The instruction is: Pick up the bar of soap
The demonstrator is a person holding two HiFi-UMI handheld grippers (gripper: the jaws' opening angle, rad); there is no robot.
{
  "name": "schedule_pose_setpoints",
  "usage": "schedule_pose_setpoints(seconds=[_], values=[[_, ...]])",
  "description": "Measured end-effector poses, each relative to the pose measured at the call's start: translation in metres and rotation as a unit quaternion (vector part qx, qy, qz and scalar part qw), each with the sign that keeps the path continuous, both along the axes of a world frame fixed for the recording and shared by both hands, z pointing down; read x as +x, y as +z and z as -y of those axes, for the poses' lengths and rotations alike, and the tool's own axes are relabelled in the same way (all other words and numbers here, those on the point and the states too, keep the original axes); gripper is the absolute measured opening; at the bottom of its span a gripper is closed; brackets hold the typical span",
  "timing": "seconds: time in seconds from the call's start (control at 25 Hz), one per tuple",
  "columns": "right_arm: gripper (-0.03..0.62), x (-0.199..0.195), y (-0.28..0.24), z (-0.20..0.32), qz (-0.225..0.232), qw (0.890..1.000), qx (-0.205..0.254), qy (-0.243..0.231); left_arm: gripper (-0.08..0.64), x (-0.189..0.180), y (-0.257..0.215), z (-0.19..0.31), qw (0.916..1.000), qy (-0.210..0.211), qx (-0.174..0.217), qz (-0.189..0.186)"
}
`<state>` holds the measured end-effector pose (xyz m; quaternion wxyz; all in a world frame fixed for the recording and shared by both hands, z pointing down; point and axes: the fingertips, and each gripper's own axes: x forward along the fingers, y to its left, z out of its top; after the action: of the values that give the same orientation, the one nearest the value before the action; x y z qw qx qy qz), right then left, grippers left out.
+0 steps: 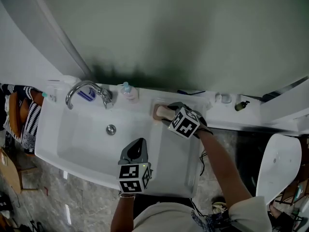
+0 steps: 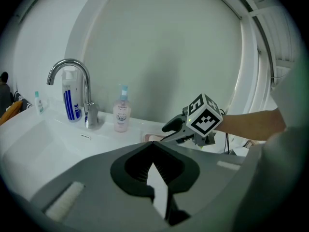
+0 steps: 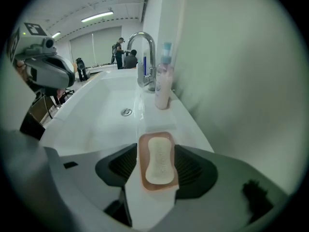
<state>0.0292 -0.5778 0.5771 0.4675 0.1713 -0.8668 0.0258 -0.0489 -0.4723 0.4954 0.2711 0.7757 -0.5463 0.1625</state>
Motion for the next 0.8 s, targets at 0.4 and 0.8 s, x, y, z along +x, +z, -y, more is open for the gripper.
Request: schedule_pose_setpoints(seconds=[0.4, 0.8], values=[[0.235, -0.001, 0.031, 0.007, -0.027, 0.999, -0.029, -0.022, 0.009, -0.011, 0.017, 0.008, 0.9995, -0.023, -0.023, 0.003], [0.233, 0.002, 0.050, 0.012, -0.046, 0.997, -0.062, -0.020, 0.008, -0.018, 0.018, 0.013, 0.9993, -0.025, -0.026, -0.003]])
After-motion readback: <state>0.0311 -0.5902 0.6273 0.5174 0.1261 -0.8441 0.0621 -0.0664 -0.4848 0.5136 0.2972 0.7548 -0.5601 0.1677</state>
